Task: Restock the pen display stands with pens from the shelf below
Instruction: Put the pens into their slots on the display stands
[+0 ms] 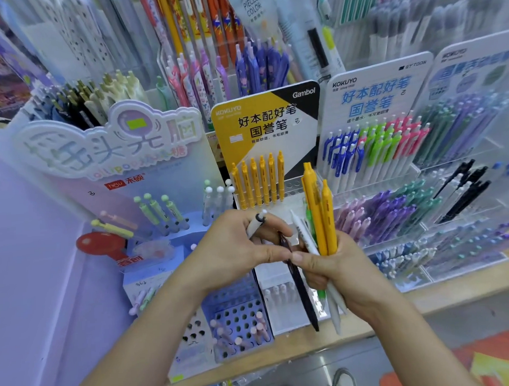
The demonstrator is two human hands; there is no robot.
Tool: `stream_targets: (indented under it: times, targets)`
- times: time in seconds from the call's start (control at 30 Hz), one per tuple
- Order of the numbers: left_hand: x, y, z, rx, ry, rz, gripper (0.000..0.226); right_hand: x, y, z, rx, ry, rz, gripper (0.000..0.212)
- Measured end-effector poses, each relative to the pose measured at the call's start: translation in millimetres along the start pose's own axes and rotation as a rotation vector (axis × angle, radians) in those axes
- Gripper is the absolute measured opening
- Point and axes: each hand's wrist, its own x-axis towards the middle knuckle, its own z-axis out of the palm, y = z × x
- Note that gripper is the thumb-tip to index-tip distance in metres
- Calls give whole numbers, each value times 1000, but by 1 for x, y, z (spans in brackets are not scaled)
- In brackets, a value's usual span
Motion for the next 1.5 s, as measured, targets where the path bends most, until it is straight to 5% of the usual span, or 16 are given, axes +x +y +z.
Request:
stream_targets:
  times: [0.2,0.37,0.97,1.37,1.5]
  targets:
    - [23,3,-27,265,440,94,18,-2,-11,-18,-42,318,-131,10]
    - [38,-29,-13,590,364,116,19,-13,-4,-34,-32,374,-123,28]
    - [54,-55,-3,645,352,184,21,-7,23,-29,45,332,-35,14]
    - [55,-61,3,959,61,170,25,-7,20,-28,21,330,-27,18]
    - [59,-61,6,1019,82,125,24,-7,19,-28,18,307,-21,18]
